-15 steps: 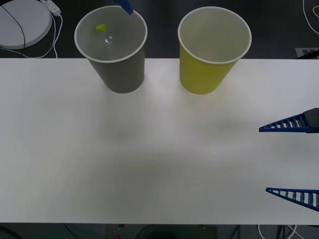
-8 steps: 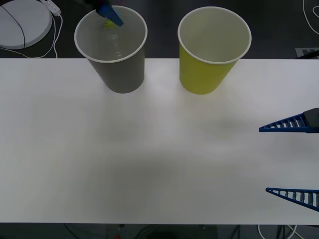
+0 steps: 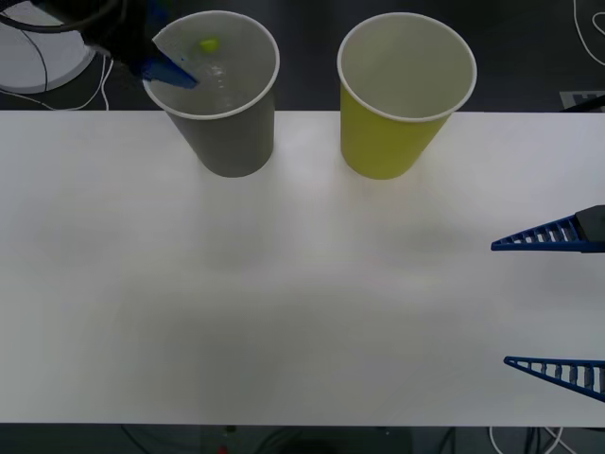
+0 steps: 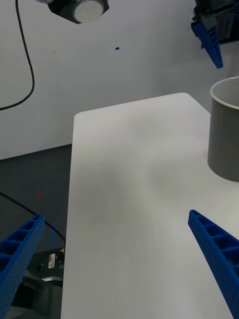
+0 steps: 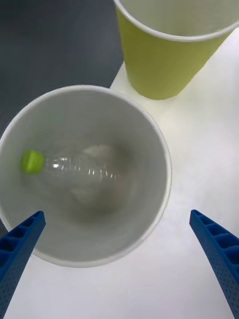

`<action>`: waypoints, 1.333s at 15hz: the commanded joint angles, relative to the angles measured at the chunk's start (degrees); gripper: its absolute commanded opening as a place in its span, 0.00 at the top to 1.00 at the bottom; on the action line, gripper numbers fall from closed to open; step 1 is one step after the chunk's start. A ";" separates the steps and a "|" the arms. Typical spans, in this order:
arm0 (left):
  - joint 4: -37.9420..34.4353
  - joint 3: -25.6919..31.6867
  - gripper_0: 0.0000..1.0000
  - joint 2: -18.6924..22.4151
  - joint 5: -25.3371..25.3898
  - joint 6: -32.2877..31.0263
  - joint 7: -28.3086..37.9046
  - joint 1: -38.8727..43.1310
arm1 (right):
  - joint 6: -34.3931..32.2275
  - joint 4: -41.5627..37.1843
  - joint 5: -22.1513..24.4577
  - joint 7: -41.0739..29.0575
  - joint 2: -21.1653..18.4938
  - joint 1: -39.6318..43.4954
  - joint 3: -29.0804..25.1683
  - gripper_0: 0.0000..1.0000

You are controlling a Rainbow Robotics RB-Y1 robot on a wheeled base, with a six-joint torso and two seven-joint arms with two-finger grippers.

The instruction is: Put the can into the green bin and the plastic bottle into the gray bin

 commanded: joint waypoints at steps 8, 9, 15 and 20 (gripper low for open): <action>-17.86 14.86 0.00 1.96 5.87 0.79 -2.89 22.54 | 0.00 0.00 0.00 0.00 0.00 0.00 0.00 0.00; -19.79 16.18 0.00 1.96 6.67 1.14 -3.24 24.91 | 0.00 0.00 0.00 0.00 0.00 0.00 0.00 0.00; -21.90 22.51 0.00 1.96 19.32 5.45 -15.29 39.24 | 0.00 0.00 0.00 0.00 0.00 0.00 0.00 0.00; -24.10 25.85 0.00 2.23 23.37 5.71 -27.85 48.47 | 0.00 0.00 0.00 0.00 0.00 0.00 0.00 0.00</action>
